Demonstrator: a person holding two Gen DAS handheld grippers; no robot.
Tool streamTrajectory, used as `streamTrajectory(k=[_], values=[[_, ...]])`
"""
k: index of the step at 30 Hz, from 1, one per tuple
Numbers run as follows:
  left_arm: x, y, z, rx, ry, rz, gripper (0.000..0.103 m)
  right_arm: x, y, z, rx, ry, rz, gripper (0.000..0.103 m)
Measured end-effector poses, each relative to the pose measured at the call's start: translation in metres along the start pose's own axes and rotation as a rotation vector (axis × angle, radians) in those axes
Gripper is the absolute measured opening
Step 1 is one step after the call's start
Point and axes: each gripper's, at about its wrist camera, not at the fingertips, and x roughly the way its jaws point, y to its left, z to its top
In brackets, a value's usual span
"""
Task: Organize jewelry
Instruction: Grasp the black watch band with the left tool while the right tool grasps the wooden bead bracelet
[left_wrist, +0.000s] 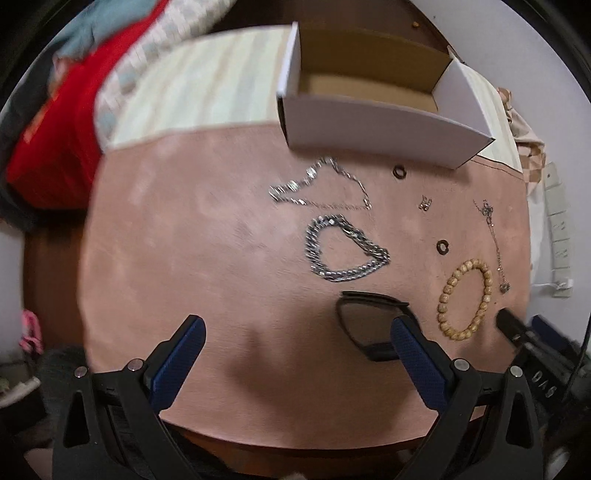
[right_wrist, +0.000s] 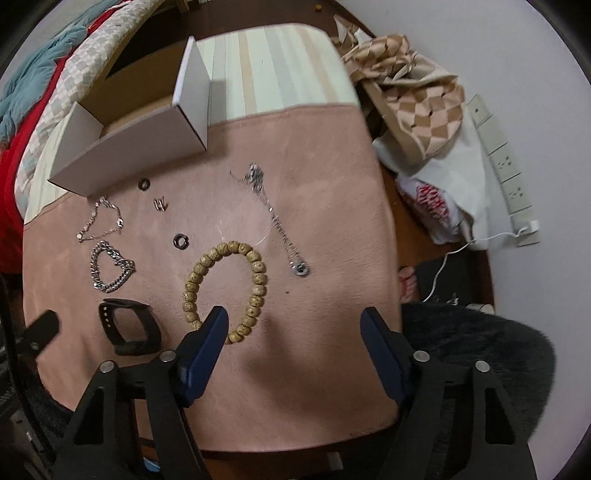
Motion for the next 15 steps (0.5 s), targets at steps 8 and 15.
streamTrajectory(k=[8, 15], values=[[0.037, 0.004, 0.000, -0.044, 0.089, -0.071, 0.072, 0.020, 0.009, -0.001, 0.007, 0.028, 0.024, 0.064], [0.053, -0.003, -0.004, 0.028, 0.040, -0.055, 0.013, 0.034, 0.007, 0.001, 0.012, 0.048, 0.037, 0.053]])
